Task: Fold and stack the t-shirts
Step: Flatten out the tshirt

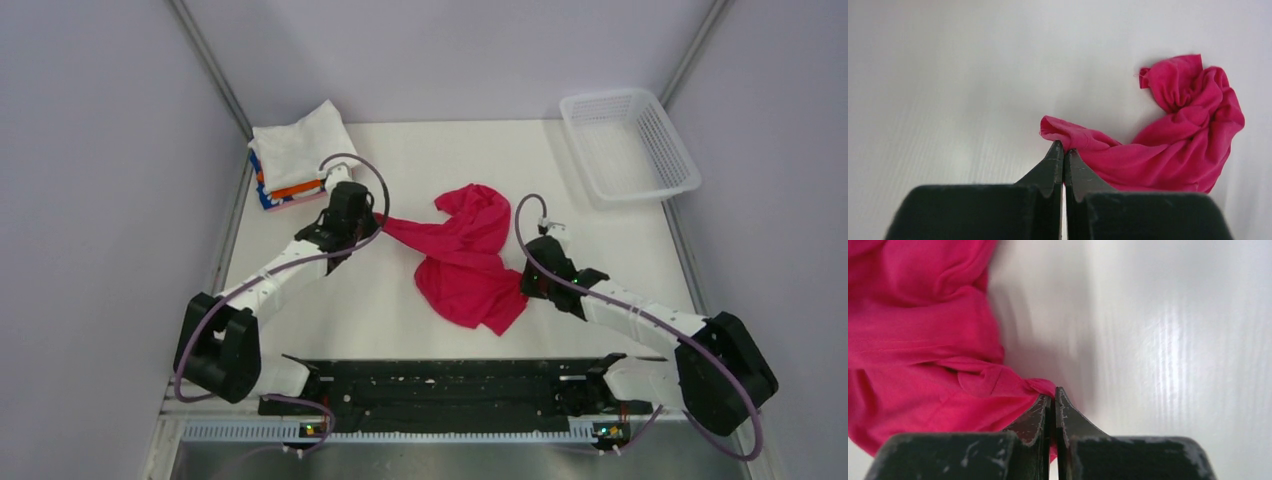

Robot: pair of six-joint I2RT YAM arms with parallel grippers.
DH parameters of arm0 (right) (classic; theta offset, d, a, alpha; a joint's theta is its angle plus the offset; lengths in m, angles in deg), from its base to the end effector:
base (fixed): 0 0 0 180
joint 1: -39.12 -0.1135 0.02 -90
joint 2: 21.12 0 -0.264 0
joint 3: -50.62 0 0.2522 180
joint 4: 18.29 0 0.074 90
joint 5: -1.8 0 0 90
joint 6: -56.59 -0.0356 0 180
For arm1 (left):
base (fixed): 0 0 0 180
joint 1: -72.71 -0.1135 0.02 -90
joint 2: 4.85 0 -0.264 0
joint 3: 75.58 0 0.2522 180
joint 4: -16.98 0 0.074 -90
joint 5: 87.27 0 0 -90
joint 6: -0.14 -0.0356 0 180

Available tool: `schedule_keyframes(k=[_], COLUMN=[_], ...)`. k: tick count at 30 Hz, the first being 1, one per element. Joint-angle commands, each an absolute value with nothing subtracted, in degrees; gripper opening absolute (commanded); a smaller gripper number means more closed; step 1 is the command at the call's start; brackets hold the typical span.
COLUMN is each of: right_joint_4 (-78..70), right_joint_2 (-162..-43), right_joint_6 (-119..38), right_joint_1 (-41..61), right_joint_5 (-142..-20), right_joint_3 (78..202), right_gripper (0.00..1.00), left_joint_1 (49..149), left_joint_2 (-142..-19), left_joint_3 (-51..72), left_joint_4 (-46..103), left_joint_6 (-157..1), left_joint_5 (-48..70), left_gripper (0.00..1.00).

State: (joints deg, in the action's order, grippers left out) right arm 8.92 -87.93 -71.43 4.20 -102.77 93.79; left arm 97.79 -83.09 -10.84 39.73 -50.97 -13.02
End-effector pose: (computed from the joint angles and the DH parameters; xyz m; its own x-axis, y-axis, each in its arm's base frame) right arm 0.1819 0.1160 0.1709 -0.7620 0.1951 -0.6175 0.0578 0.9702 0.2352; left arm 0.2747 -0.1179 0.2491 -0.5485 -0.4104 -0.7285 -0.1730 0.9081 -0.3814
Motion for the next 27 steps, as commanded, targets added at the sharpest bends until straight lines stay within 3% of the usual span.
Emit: schedule_keyframes(k=[1,12,20,27], right_joint_4=[5.4,-13.1,-14.3,-6.2], right_joint_2=[-90.4,-93.9,-85.6,-72.5], right_joint_6=[-69.7,-51.1,-39.9,-37.6], right_joint_1=[10.1,12.0,12.0,12.0], right_joint_5=[-109.7,-122.6,-119.1,-105.5], right_joint_3=[101.0,114.3,118.7,123.8], right_gripper=[0.0,0.0,0.0,0.0], left_joint_1=[93.4,88.7,88.7,88.8], left_joint_2=[-80.7,-77.0,-66.4,-50.2], left_joint_3=[-8.5,-5.4,-5.4,-6.3], left_joint_4=[34.6,27.4,23.9,27.3], left_joint_6=[-51.1,-55.9,-59.0,-59.4], left_joint_5=[-14.9,-18.5,-18.0,-12.9], left_gripper=[0.0,0.0,0.0,0.0])
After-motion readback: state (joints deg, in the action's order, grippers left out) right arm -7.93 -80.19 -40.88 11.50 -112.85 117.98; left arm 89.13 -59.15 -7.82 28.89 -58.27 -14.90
